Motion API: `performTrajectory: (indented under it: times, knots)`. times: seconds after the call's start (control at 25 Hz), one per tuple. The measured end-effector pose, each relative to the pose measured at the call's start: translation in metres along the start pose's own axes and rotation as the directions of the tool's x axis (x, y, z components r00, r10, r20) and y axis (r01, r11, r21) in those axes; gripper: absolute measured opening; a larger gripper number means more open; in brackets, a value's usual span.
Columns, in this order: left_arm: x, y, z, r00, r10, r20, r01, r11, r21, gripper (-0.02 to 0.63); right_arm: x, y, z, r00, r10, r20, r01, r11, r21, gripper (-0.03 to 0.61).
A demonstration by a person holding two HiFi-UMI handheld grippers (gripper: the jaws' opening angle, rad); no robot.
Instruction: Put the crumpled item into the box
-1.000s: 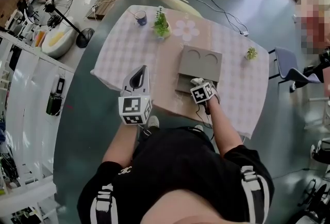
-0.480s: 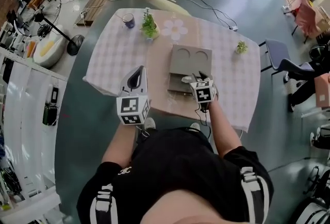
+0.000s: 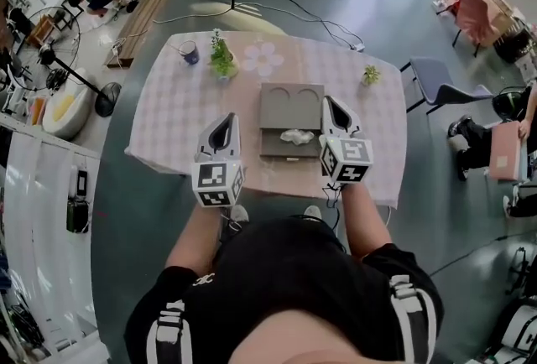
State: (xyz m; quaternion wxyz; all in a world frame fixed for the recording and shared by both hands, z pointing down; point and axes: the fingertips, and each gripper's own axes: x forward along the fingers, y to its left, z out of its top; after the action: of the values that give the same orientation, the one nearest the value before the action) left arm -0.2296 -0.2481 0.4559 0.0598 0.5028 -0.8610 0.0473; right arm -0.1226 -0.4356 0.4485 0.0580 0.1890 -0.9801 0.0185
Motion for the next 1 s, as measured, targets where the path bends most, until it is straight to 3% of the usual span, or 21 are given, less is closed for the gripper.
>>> performTrajectory:
  times: [0.2,0.4,1.0]
  knots:
    - [0.006,-0.021,0.008,0.998,-0.059,0.017,0.059,0.998,0.009,0.003,-0.033,-0.010,0.045,0.985,-0.082,0.153,0.089,0.995,-0.039,0.002]
    - [0.006,-0.038,0.010,0.994,-0.103,0.020,0.103,0.995,0.019,0.003,-0.065,-0.014,0.044,0.970,-0.118,0.211,0.122,0.993,-0.006,0.002]
    - [-0.012,-0.053,0.021,0.991,-0.125,0.049,0.125,0.992,0.012,0.003,-0.090,-0.002,0.042,0.973,-0.098,0.210,0.098,0.995,0.013,0.002]
